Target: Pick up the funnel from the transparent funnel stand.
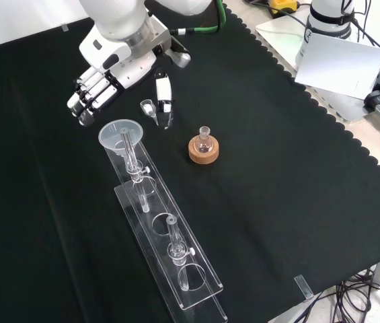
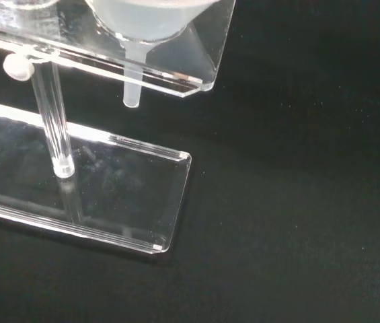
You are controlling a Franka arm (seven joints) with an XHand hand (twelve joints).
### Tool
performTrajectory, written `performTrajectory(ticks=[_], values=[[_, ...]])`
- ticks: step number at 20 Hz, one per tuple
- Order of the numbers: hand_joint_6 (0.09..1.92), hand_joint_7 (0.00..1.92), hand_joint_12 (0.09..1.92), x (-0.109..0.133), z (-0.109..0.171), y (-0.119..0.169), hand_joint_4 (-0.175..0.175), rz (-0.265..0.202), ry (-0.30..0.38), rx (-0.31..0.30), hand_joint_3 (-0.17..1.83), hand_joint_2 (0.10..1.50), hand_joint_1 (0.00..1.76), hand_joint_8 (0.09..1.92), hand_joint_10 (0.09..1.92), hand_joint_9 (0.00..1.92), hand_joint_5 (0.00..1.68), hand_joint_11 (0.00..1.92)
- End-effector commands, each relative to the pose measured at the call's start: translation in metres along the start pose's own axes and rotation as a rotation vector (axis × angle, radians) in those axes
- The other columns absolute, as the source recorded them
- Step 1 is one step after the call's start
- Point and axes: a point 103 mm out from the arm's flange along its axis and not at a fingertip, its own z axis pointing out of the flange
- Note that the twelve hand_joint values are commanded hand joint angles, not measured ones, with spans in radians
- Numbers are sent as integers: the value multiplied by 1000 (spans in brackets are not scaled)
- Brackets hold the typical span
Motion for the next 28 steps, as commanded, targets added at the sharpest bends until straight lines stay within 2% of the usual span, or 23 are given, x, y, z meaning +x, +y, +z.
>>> performTrajectory(ticks=[1,6,13,15,18,24,28], values=[[87,0,897,3,8,7,-1,-9,-8,11,2,592,604,87,87,0,0,0],[87,0,1016,4,11,14,-3,-24,-27,18,2,594,609,87,87,0,0,0],[87,0,1050,7,20,22,-5,-37,-40,56,3,598,615,87,87,0,0,0],[87,0,1108,3,21,26,-7,-41,-41,85,3,599,622,87,87,0,0,0],[87,0,1217,-1,19,28,-12,-49,-66,84,4,604,631,87,87,0,0,0],[87,0,1304,-1,20,29,-17,-59,-83,92,9,621,635,87,87,0,0,0],[87,46,1419,-3,22,30,-20,-61,-71,92,10,633,629,87,121,96,0,0]])
